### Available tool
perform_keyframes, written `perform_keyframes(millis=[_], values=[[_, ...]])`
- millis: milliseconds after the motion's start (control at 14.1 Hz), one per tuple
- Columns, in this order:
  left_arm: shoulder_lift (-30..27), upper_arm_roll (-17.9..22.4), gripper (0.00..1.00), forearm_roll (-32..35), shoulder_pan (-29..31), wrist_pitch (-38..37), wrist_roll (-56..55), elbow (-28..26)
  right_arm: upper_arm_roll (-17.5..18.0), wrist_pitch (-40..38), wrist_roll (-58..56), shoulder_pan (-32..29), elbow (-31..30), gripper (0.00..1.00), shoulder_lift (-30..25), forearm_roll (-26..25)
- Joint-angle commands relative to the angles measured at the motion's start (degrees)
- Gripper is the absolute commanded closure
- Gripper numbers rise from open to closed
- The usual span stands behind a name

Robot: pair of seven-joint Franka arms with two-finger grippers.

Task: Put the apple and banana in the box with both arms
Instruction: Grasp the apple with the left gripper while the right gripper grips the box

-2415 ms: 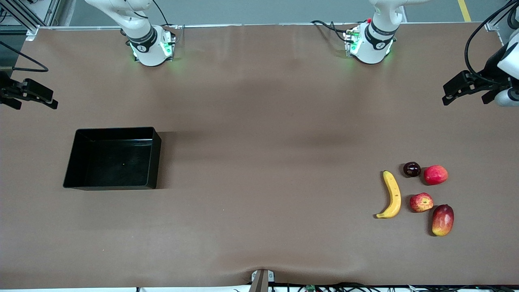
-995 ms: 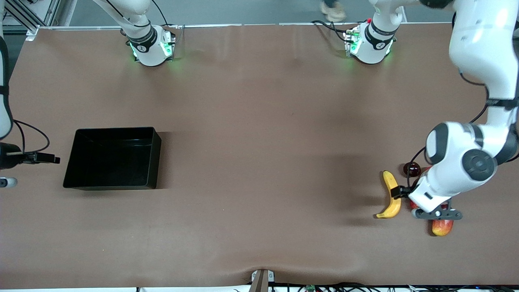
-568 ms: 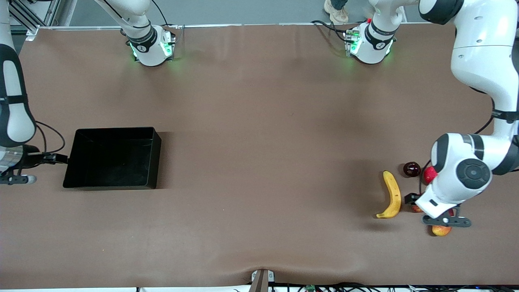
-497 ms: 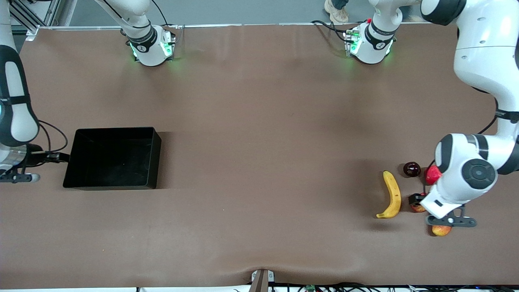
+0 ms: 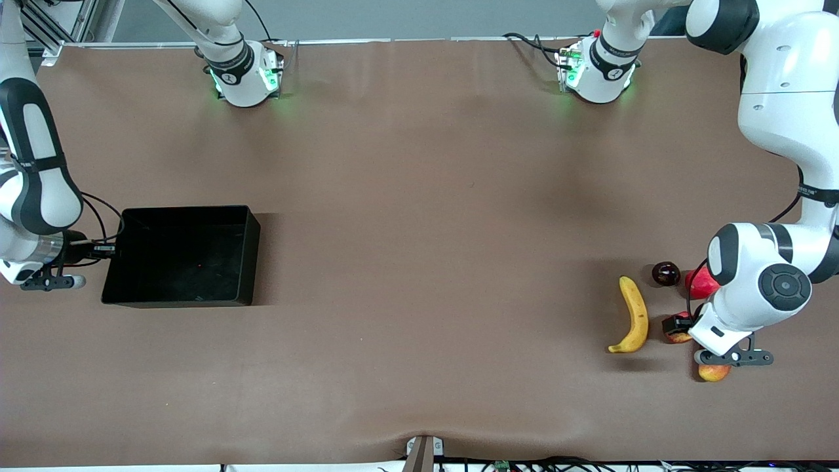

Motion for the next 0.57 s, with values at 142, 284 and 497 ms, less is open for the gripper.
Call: perform_keyframes(millis=[142,284,497], values=[[1.78,-0.03,0.00,-2.13,0.28,0.18,-0.31,0.08,3.67,-17.27,-1.12,1.58,10.34,1.00,-2.10,3.01],[2.22,-0.03,0.00,-2.21,0.37,0.18,-0.30,0.08,4.30,-22.75,-0.77,4.83,15.63,1.00,-1.93,3.19],[2.31,-0.03,0.13,-2.04,0.46,0.10,0.84,0.00,4.21,-23.21,4.30,9.40,16.27,1.00,-1.93,9.49]])
